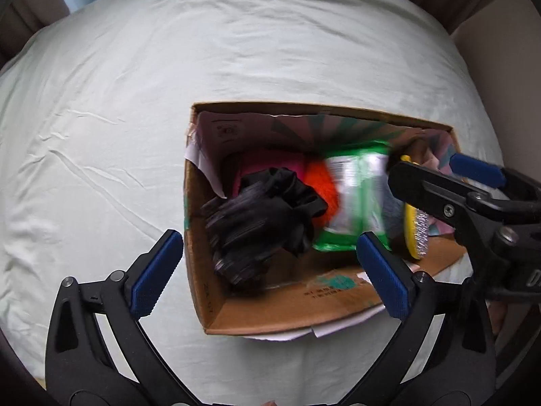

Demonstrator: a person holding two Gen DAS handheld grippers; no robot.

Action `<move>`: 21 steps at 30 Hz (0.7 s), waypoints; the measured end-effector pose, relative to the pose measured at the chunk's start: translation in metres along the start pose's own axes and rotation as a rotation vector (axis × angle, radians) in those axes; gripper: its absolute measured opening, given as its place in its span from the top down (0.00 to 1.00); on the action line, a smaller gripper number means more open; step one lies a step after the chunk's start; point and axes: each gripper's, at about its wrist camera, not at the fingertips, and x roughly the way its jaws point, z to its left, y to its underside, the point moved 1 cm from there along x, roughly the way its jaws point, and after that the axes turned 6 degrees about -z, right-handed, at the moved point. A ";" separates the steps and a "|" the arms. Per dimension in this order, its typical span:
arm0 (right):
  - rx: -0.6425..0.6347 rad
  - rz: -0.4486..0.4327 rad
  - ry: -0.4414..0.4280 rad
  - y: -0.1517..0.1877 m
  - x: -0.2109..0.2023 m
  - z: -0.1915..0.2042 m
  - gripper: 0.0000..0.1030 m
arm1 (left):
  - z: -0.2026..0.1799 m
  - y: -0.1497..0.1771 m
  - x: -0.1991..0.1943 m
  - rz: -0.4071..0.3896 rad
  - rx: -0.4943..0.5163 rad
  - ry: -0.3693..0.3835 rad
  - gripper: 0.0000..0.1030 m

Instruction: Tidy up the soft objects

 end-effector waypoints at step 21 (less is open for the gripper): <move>-0.004 -0.099 0.025 -0.001 -0.044 0.001 0.00 | -0.021 0.013 -0.062 -0.079 0.003 -0.073 0.01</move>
